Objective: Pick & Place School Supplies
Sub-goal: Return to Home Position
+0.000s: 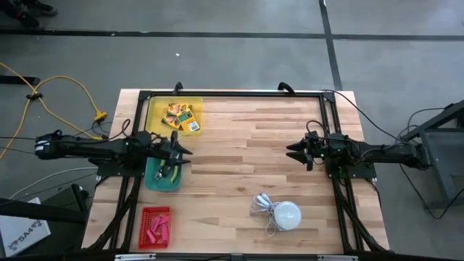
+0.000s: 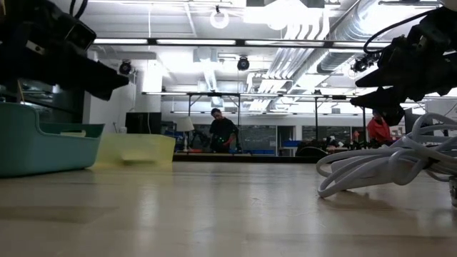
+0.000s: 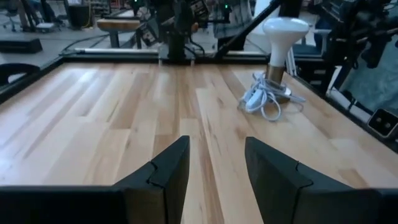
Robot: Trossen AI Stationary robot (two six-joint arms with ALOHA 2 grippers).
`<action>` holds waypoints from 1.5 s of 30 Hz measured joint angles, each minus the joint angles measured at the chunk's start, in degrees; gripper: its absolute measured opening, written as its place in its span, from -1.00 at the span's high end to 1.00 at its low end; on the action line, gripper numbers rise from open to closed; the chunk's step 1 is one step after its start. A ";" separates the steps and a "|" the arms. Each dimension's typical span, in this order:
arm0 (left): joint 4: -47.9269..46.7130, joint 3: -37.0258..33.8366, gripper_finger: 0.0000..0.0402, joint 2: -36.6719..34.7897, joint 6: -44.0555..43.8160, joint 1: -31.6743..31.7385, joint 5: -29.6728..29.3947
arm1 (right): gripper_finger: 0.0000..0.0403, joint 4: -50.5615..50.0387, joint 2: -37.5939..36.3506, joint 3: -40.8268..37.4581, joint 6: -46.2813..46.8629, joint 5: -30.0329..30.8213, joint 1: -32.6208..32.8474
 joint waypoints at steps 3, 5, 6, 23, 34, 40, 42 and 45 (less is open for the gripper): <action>-4.02 -0.04 0.24 -2.18 0.17 0.00 -0.01 | 0.06 -0.01 0.00 0.00 0.02 0.00 -0.02; -6.72 -0.07 0.24 -4.17 0.17 0.00 -0.14 | 0.06 -0.01 0.00 0.00 0.00 0.00 0.00; -7.84 -0.08 0.24 -5.15 0.20 0.00 -0.23 | 0.06 -0.01 0.00 0.00 0.00 0.00 -0.02; -22.70 -0.26 0.24 -17.70 -3.08 0.00 -9.44 | 0.06 -0.01 0.00 0.00 0.00 -0.02 0.00; -23.10 -0.31 0.24 -17.30 -2.69 0.00 -9.45 | 0.06 -0.01 0.00 0.00 0.02 -0.01 -0.01; -23.18 -0.31 0.24 -17.30 -2.77 0.00 -9.44 | 0.06 -0.01 0.00 0.02 0.02 -0.02 0.00; -23.20 -0.31 0.24 -17.30 -2.79 0.00 -9.44 | 0.06 -0.01 0.00 0.00 0.00 -0.02 0.00; -23.12 -0.33 0.24 -17.30 -2.82 0.00 -9.44 | 0.06 -0.01 0.00 0.00 0.02 0.00 0.00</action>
